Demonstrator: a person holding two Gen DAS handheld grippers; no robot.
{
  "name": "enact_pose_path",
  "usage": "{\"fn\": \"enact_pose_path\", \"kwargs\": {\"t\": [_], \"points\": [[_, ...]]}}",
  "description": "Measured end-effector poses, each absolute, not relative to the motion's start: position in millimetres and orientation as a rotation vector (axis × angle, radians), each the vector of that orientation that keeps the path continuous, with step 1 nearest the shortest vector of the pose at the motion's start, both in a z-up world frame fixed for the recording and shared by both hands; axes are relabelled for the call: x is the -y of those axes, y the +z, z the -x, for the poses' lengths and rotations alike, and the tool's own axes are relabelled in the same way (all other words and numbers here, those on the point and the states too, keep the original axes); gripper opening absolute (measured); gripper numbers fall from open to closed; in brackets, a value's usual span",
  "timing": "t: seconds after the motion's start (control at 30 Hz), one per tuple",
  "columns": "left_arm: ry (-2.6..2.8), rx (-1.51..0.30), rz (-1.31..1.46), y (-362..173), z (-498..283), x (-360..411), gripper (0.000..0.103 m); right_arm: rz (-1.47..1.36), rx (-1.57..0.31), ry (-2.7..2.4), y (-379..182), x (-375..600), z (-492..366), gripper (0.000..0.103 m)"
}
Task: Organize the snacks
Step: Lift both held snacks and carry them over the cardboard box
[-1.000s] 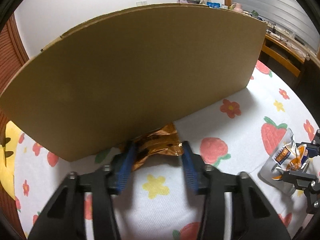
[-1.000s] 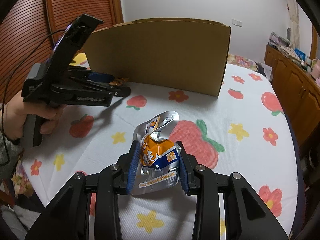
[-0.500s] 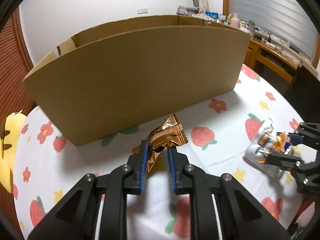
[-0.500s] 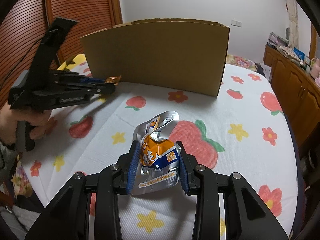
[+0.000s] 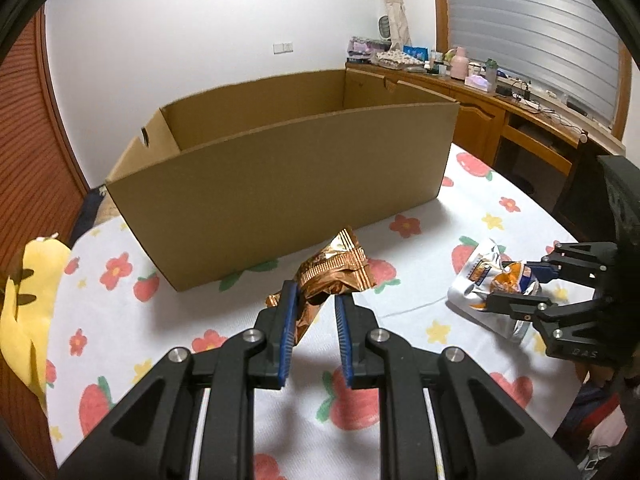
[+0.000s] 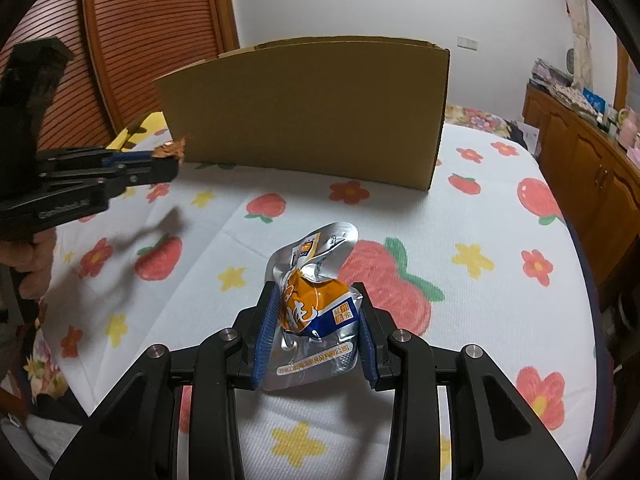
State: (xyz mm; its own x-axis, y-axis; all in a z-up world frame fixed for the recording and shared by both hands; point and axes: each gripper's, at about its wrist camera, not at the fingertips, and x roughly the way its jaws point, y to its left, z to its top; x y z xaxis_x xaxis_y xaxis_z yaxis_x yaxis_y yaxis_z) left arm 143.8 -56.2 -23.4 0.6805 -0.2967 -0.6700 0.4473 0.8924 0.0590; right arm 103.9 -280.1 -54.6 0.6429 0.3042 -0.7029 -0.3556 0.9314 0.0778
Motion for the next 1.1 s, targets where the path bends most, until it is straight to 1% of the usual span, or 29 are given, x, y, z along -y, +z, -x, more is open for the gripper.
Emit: {"fn": "enact_pose_path", "kwargs": {"t": [0.43,0.83,1.1], "points": [[-0.422,-0.663,-0.206,-8,-138,59,0.016,0.072,-0.784,0.368,-54,279,-103,0.035],[-0.41,-0.626,-0.15,3,-139,50,0.017,0.043,-0.716,0.336,-44,288,-95,0.035],[-0.4,-0.597,-0.131,19,-143,41,0.017,0.031,-0.671,0.317,-18,298,-90,0.035]]}}
